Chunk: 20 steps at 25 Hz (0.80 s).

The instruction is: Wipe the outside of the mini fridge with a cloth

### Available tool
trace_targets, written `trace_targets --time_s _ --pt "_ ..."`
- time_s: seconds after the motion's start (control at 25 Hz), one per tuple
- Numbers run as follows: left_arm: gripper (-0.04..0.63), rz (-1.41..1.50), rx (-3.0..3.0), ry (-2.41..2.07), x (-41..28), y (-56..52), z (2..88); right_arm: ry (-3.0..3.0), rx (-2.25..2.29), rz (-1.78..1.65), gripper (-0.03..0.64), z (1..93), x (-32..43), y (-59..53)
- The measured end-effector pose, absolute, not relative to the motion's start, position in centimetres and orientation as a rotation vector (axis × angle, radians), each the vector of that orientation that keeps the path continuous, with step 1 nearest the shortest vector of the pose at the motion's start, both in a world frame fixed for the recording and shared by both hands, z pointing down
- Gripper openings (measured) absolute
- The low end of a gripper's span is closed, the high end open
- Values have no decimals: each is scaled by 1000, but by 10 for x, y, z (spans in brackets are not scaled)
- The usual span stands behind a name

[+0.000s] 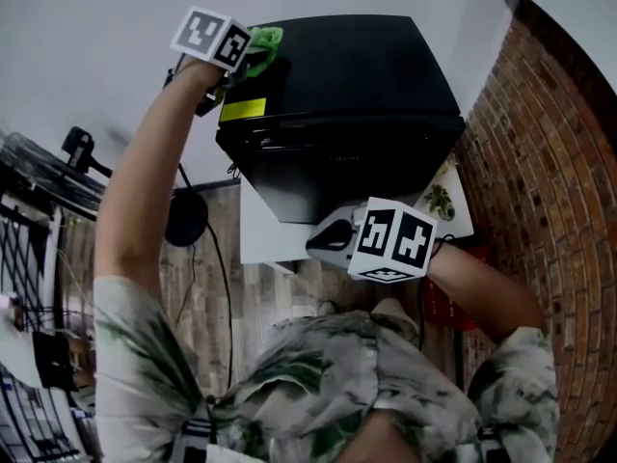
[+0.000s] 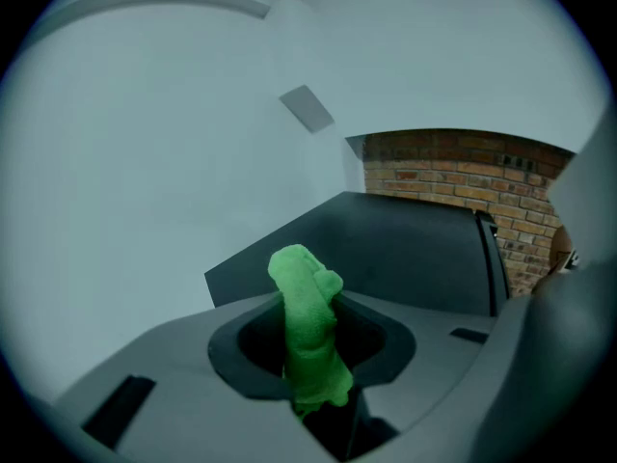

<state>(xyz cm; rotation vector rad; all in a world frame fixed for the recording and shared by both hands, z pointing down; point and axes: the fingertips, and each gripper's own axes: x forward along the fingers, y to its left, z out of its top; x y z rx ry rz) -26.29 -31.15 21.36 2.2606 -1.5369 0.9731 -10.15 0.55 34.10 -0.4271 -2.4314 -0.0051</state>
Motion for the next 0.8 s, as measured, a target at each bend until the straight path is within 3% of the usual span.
trace_targets --time_s 0.36,0.8 --pt "121 1048 2243 -1474 -202 -353 227 -2408 -480 -28 23 341 -74 -13" --pt "121 1056 2399 -1293 -27 -388 221 -2399 -534 -66 23 338 -5 -47"
